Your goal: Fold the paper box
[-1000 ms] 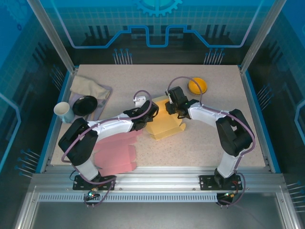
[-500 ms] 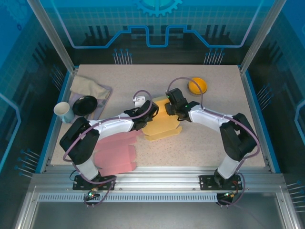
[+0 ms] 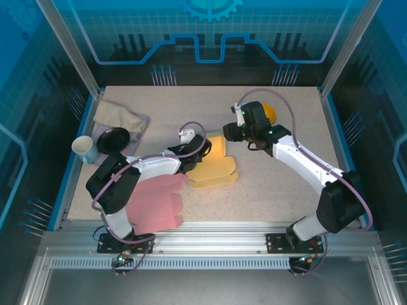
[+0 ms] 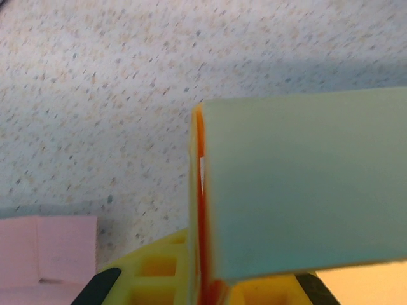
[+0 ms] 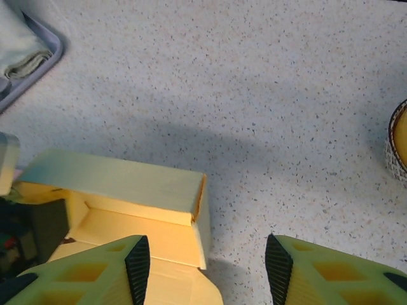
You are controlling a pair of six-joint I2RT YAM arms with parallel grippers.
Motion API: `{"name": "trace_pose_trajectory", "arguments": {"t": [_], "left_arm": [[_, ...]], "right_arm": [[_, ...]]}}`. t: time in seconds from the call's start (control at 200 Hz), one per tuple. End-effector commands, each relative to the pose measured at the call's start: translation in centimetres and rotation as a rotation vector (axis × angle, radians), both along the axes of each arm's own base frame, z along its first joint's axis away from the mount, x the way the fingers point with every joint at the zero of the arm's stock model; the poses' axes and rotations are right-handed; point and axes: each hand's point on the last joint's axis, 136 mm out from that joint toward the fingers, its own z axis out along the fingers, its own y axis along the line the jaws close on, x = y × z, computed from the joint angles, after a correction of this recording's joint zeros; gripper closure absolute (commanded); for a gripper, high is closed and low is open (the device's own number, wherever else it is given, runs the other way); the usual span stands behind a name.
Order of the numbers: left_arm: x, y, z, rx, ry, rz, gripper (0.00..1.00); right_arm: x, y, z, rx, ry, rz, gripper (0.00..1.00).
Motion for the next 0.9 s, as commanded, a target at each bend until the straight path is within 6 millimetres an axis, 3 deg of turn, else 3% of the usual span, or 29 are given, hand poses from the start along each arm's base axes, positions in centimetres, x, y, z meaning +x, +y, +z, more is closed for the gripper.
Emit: {"name": "trace_pose_trajectory", "arguments": {"t": [0.0, 0.26, 0.425, 0.89], "left_arm": [[1.1, -0.1, 1.0, -0.025, -0.118, -0.024, 0.98], [1.8, -1.2, -0.1, -0.033, -0.21, -0.103, 0.97], [1.9, -1.6, -0.3, -0.065, -0.243, -0.117, 0.97], [1.8, -3.0, -1.5, -0.036, -0.25, -0.176, 0.96]], "right_arm": [[0.9, 0.2, -0.5, 0.028, 0.077, -0.005, 0.47], [2.3, 1.8, -3.8, 0.067, 0.146, -0.007, 0.49], [2.0, 2.4, -5.6, 0.086, 0.19, 0.023, 0.61], [0.3, -1.8, -12.1, 0.048, 0.284, -0.061, 0.67]]}}
